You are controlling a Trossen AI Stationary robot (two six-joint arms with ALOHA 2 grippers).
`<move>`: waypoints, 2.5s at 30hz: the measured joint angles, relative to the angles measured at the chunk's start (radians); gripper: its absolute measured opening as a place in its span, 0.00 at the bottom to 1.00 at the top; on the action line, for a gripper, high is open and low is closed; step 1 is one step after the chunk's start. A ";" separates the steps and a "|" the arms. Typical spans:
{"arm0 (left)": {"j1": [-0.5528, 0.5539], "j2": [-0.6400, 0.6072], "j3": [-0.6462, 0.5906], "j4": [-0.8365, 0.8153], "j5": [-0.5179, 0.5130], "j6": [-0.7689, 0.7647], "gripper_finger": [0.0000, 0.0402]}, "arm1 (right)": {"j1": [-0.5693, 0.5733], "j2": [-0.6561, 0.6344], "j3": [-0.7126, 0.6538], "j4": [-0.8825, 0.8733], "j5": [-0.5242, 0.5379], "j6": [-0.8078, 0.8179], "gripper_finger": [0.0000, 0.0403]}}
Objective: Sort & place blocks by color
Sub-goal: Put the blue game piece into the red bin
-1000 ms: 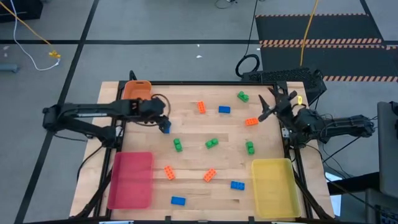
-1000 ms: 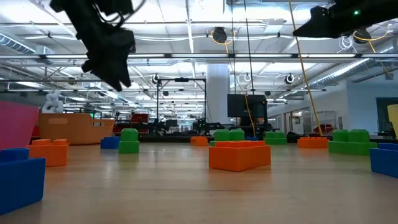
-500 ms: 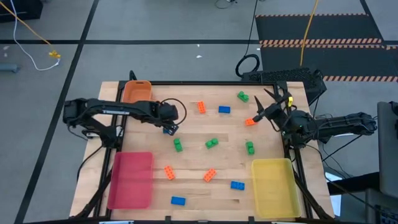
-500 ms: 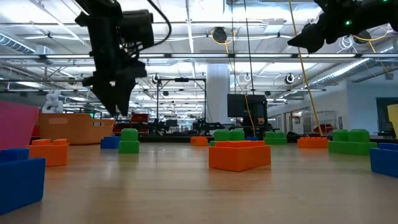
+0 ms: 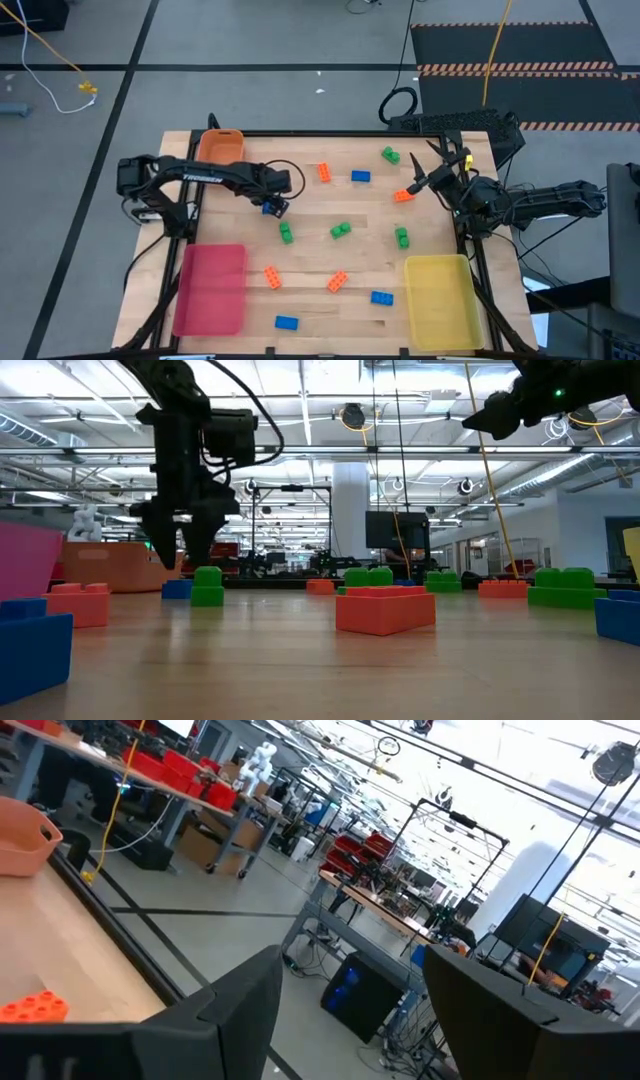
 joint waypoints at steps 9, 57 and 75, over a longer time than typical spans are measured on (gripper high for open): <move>0.026 0.075 -0.001 0.035 0.037 -0.022 0.90 | 0.000 0.000 0.000 -0.008 0.001 -0.001 0.60; -0.150 0.131 0.474 -0.516 0.103 0.112 0.35 | 0.000 0.000 0.000 -0.016 0.004 -0.002 0.60; -0.562 -0.225 0.299 -0.547 0.069 -0.522 0.35 | 0.000 0.000 0.000 -0.023 0.001 0.027 0.60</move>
